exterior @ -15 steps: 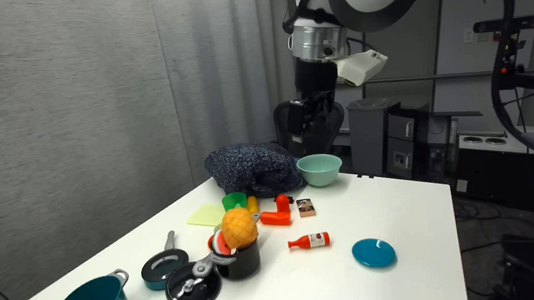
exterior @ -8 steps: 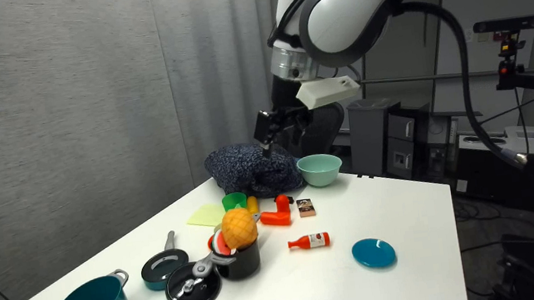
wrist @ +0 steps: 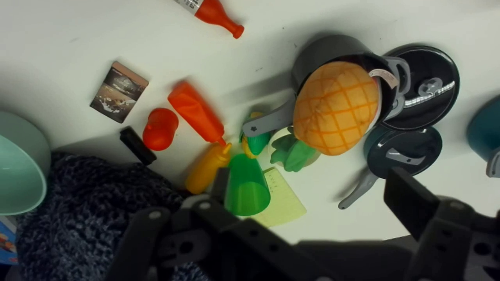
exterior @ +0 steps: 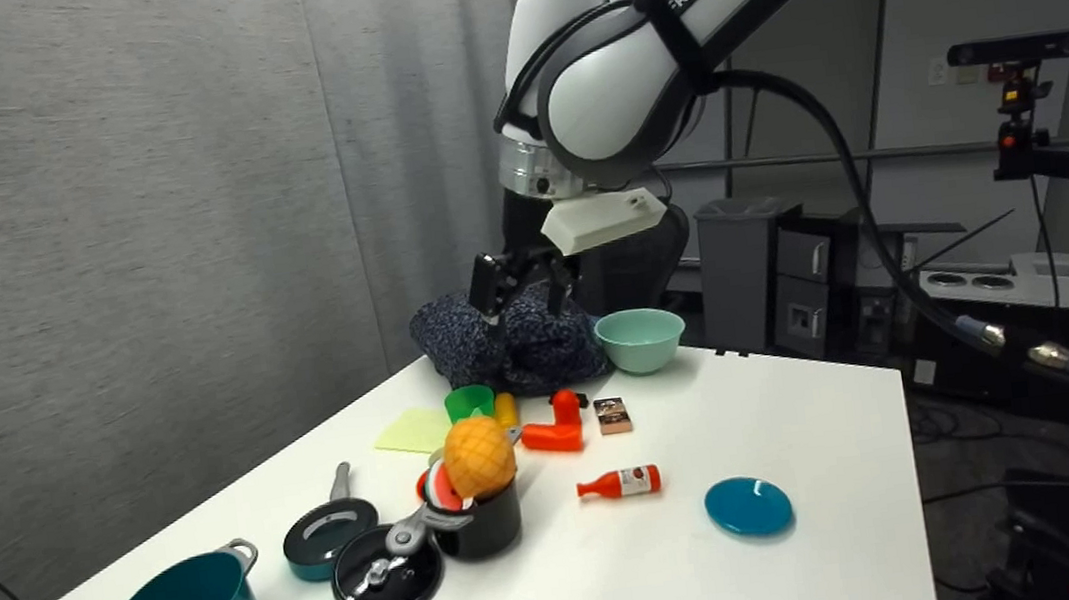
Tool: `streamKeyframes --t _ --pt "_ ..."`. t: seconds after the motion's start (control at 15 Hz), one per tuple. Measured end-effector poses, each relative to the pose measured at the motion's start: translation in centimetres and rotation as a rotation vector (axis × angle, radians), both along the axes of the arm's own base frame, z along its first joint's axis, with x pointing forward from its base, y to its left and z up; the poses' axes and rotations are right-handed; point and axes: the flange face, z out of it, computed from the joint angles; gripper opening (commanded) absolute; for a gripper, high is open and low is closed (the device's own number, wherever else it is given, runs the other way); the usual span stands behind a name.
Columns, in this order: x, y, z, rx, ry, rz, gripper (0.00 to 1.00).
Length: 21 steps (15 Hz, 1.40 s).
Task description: Remove the pineapple plush toy from the black pot and put it on the table
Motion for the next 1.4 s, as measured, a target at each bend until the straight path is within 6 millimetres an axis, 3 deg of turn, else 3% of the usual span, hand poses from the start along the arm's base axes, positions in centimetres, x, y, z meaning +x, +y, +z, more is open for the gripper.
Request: streamKeyframes --t 0.27,0.47,0.87,1.13,1.4 --pt "0.1 0.0 -0.6 0.016 -0.008 -0.014 1.0" --pt "1.3 0.5 -1.9 0.087 -0.058 -0.054 1.0" --pt "4.9 4.0 -5.8 0.211 -0.011 -0.058 1.0" --pt "4.6 0.8 -6.6 0.135 0.116 -0.064 1.0" --pt "5.1 -1.2 -6.0 0.085 0.068 -0.071 1.0"
